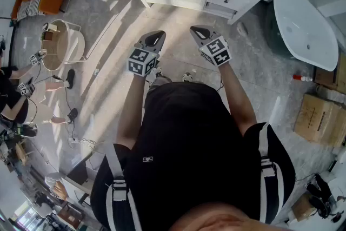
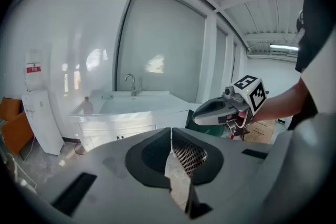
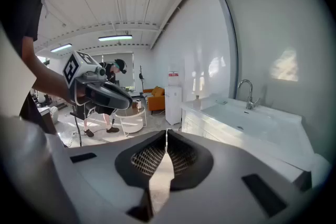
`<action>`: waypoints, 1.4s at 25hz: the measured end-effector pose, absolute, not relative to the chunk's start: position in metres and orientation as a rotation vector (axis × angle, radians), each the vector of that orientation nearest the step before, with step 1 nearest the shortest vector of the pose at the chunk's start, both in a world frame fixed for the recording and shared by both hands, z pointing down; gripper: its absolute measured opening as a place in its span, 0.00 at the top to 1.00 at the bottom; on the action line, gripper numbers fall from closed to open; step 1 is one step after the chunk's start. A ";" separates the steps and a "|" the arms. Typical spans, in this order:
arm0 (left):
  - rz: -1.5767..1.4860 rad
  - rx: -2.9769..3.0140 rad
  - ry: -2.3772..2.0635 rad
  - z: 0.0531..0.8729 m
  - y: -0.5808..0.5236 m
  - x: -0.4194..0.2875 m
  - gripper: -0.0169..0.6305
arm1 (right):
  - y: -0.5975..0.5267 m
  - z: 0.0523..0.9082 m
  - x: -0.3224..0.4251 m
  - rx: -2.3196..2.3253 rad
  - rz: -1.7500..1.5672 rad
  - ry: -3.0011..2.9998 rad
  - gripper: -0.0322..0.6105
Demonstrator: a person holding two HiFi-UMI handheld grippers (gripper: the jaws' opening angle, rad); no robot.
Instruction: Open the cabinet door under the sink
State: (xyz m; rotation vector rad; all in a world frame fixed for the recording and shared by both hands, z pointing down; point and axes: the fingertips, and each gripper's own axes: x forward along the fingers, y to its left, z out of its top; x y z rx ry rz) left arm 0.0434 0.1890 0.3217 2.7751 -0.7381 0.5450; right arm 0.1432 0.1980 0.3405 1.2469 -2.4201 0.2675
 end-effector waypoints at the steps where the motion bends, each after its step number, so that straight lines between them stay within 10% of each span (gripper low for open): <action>1: 0.556 2.775 -0.730 0.323 0.192 0.044 0.95 | 0.199 0.339 0.142 1.250 0.265 -2.422 0.85; 35: 0.438 2.679 -0.622 0.354 0.093 -0.012 0.95 | 0.139 0.373 0.103 1.330 0.412 -2.227 0.85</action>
